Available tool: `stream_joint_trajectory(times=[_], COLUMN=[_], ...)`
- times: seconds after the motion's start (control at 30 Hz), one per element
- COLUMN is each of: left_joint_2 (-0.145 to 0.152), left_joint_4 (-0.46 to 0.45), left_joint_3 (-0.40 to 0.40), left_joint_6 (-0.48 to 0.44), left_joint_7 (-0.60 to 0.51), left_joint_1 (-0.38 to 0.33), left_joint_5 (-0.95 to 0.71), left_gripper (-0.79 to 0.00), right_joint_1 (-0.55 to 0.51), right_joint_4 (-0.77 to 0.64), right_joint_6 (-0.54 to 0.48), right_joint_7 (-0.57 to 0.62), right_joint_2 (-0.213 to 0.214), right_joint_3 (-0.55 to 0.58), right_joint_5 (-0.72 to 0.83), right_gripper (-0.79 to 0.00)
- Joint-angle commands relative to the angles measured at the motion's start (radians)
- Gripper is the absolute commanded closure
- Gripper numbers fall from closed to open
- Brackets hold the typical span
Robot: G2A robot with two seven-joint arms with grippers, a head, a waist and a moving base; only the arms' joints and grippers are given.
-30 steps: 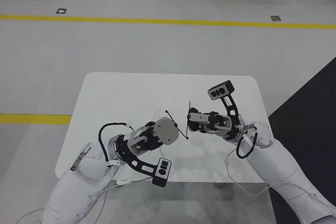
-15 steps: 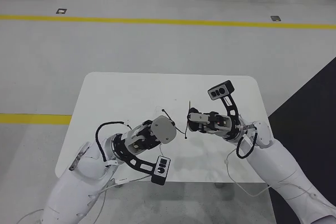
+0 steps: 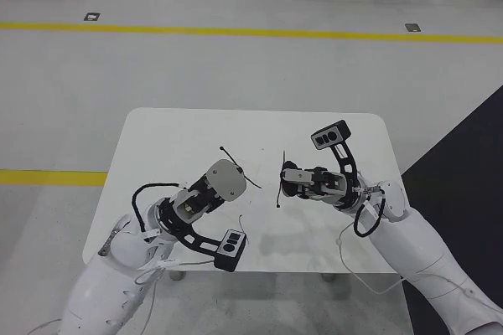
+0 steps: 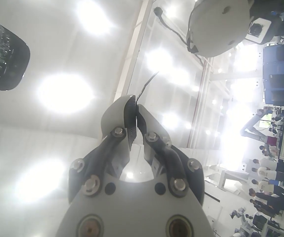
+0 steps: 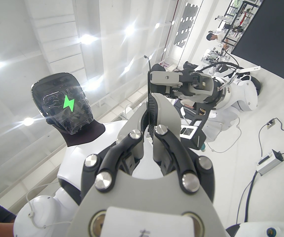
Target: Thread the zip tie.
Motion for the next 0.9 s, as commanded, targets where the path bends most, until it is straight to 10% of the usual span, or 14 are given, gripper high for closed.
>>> stream_joint_trajectory(times=[0.0,0.87], left_joint_2=[0.0,-0.031], left_joint_4=[0.0,-0.039], left_joint_3=[0.0,0.007], left_joint_6=[0.001,0.248], left_joint_7=[-0.001,-0.089], left_joint_1=[0.0,0.097], left_joint_5=[0.001,0.158], left_gripper=[0.0,0.0], right_joint_1=[0.0,0.0], right_joint_4=[0.0,0.0], right_joint_6=[0.0,0.0], right_joint_7=[0.0,0.0], right_joint_2=[0.0,0.0], right_joint_3=[0.0,0.0], right_joint_5=[0.0,0.0], right_gripper=[0.0,0.0])
